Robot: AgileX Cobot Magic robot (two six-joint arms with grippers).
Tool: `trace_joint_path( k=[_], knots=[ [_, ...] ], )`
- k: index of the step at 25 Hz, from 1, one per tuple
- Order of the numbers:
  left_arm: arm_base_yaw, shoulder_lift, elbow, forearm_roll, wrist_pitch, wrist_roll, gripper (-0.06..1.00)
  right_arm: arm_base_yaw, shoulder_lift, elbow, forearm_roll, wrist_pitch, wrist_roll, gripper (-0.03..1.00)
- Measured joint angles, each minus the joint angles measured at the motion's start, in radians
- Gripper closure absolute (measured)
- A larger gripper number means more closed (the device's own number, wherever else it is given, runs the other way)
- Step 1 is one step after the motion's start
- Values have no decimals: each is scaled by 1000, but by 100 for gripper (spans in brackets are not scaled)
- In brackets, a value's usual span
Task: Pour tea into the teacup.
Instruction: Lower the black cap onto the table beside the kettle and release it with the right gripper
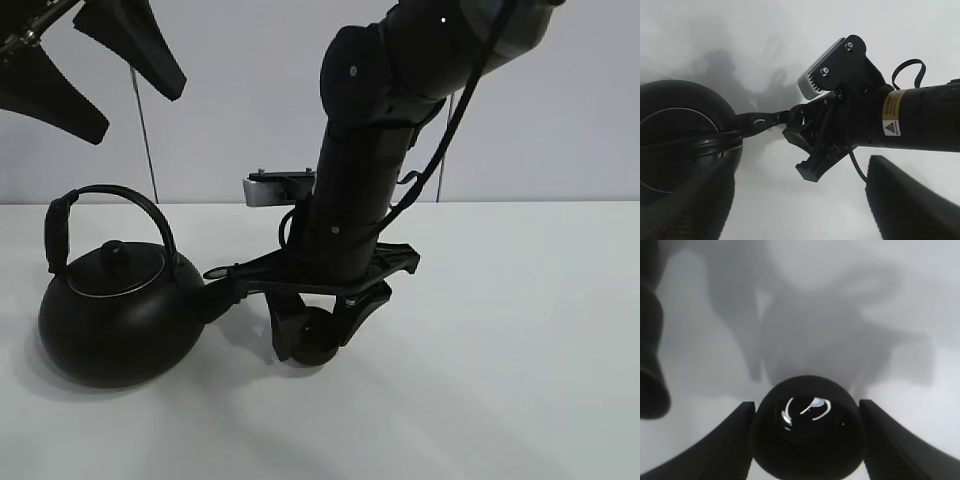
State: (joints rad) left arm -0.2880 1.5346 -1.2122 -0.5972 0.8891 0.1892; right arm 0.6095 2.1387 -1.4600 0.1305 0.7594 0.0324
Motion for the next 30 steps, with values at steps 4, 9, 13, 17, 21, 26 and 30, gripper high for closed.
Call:
trace_joint_path(
  k=[4, 9, 13, 17, 21, 26, 30],
  knots=[
    [0, 0, 0, 0, 0, 0, 41, 0, 16, 0, 10, 1, 0, 57],
    [0, 0, 0, 0, -1, 0, 41, 0, 16, 0, 12, 1, -3, 57],
    [0, 0, 0, 0, -1, 0, 41, 0, 19, -1, 13, 1, -8, 57],
    [0, 0, 0, 0, -1, 0, 41, 0, 21, -2, 15, -1, -8, 57],
    [0, 0, 0, 0, -1, 0, 41, 0, 21, -2, 16, -1, -8, 57],
    [0, 0, 0, 0, -1, 0, 41, 0, 23, -2, 28, 2, -9, 48],
    [0, 0, 0, 0, -1, 0, 41, 0, 24, -2, 40, 2, -9, 44]
  ],
)
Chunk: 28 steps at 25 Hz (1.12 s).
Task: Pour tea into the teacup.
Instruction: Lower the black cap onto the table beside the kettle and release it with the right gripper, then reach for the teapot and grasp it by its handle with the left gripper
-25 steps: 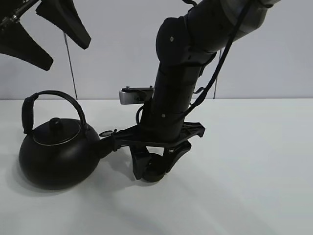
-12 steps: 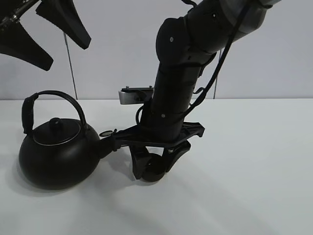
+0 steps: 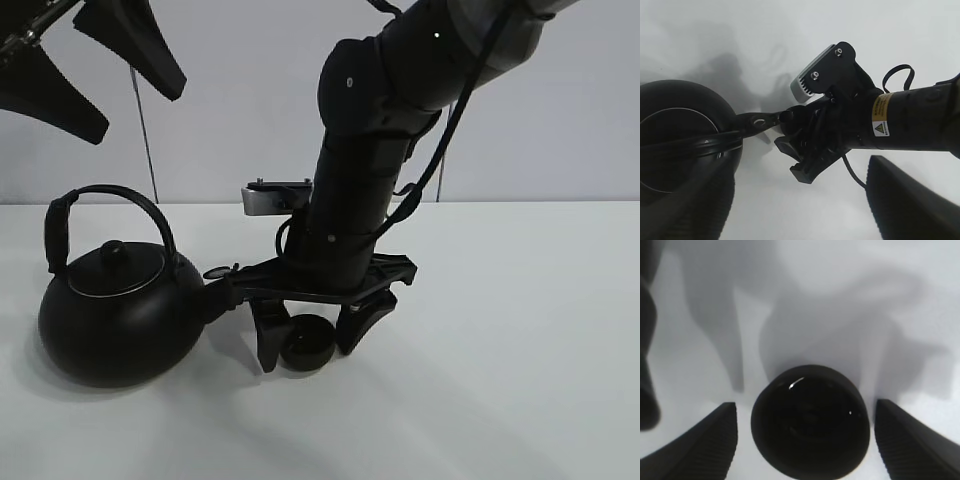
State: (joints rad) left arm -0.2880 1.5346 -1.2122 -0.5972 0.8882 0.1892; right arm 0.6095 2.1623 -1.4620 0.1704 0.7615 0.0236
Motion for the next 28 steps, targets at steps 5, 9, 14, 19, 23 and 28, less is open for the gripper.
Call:
trace_joint_path(
  k=[5, 9, 14, 19, 23, 28],
  knots=[
    [0, 0, 0, 0, 0, 0, 41, 0, -26, 0, 2, 6, 0, 44],
    [0, 0, 0, 0, 0, 0, 41, 0, -49, 0, -1, 42, 0, 43],
    [0, 0, 0, 0, 0, 0, 41, -16, -90, 0, -11, 87, 28, 43],
    [0, 0, 0, 0, 0, 0, 41, -75, -171, 5, -3, 134, 35, 43],
    [0, 0, 0, 0, 0, 0, 41, -151, -259, 69, 40, 137, 35, 43],
    [0, 0, 0, 0, 0, 0, 41, -249, -394, 201, 49, 137, 32, 43]
  ],
)
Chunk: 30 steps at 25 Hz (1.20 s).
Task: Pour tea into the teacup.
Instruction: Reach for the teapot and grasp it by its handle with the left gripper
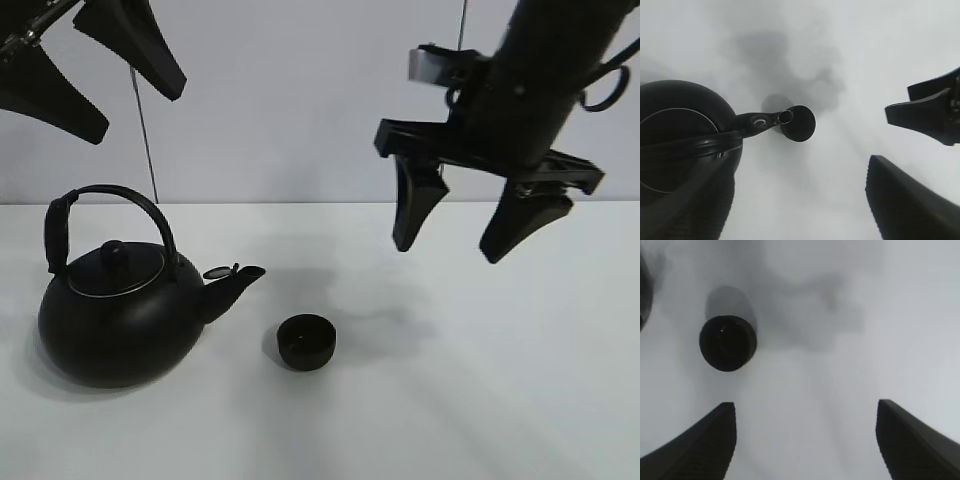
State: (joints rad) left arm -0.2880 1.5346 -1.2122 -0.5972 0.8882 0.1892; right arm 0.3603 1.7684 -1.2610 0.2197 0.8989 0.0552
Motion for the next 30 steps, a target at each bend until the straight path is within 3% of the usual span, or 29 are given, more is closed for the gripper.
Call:
trace_joint_path(
  k=[5, 10, 30],
  knots=[
    [0, 0, 0, 0, 0, 0, 41, -108, -149, 103, 22, 8, -18, 43],
    [0, 0, 0, 0, 0, 0, 41, -161, -233, 115, 32, 55, -46, 43],
    [0, 0, 0, 0, 0, 0, 41, -164, -252, 115, 50, 70, -50, 43]
  ],
)
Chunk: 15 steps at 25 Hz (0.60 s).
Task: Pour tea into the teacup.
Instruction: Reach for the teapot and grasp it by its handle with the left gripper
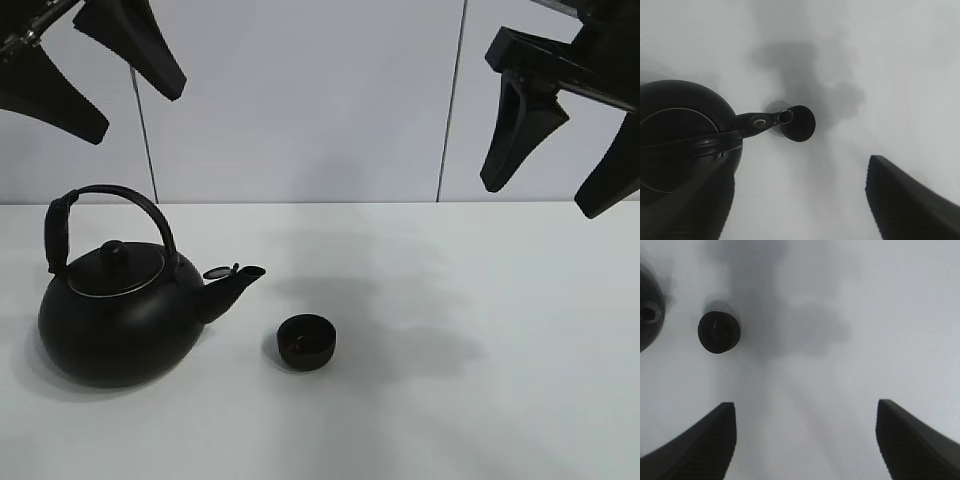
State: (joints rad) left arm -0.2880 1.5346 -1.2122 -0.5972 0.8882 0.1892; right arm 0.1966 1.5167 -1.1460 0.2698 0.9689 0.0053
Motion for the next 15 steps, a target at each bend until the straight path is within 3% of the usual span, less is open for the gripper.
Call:
trace_joint_path(
  k=[15],
  knots=[
    [0, 0, 0, 0, -3, 0, 41, 0, 0, 0, 7, -21, 0, 43]
  ],
)
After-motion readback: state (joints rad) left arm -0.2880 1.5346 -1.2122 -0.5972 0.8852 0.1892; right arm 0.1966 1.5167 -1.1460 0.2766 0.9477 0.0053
